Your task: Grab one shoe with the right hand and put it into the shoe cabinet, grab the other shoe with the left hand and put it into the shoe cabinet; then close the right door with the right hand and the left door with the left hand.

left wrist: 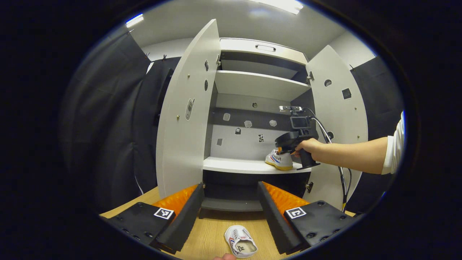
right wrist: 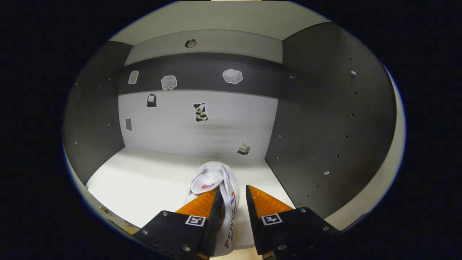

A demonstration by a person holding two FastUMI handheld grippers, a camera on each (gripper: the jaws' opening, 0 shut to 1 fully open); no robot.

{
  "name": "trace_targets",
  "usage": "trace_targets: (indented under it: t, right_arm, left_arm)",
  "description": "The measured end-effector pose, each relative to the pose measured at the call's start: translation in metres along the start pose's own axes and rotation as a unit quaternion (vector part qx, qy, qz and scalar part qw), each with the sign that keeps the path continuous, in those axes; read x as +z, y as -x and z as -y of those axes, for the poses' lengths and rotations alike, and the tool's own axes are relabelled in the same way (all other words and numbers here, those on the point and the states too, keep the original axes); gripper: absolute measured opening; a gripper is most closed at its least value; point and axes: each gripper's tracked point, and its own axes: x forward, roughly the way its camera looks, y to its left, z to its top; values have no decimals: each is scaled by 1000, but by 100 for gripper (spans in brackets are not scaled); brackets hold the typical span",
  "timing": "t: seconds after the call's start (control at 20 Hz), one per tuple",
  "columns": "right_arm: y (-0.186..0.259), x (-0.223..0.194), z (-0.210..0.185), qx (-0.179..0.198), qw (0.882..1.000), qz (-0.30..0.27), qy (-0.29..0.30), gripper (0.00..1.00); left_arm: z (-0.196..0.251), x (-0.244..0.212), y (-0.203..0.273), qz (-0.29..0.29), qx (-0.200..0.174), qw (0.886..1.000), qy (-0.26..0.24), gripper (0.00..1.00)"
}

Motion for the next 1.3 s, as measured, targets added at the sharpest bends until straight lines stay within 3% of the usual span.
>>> trace_targets:
  t: [0.05,0.1,0.35,0.6,0.7,0.95,1.3]
  right_arm:
    - [10,8,0,6,1000,14,2,41]
    - [23,17,-2,14,999,30,-3,49]
    - [98,58,-5,54,992,108,-19,58]
    - [175,70,1,80,981,169,-43,88]
    - [204,64,4,92,976,188,-61,92]
    - [267,13,17,103,963,236,-77,92]
    - [316,-89,28,71,963,257,-45,92]
  left_arm:
    - [0,0,0,1,-2,1000,1,96]
    - [1,0,-1,2,-3,1000,2,96]
    - [2,2,-3,5,-10,1000,4,96]
    - [4,1,-2,3,-15,1000,8,96]
    - [6,1,0,4,-18,1000,8,96]
    - [12,-5,10,1,-23,1000,2,96]
    - [23,-38,18,-41,-41,998,-13,97]
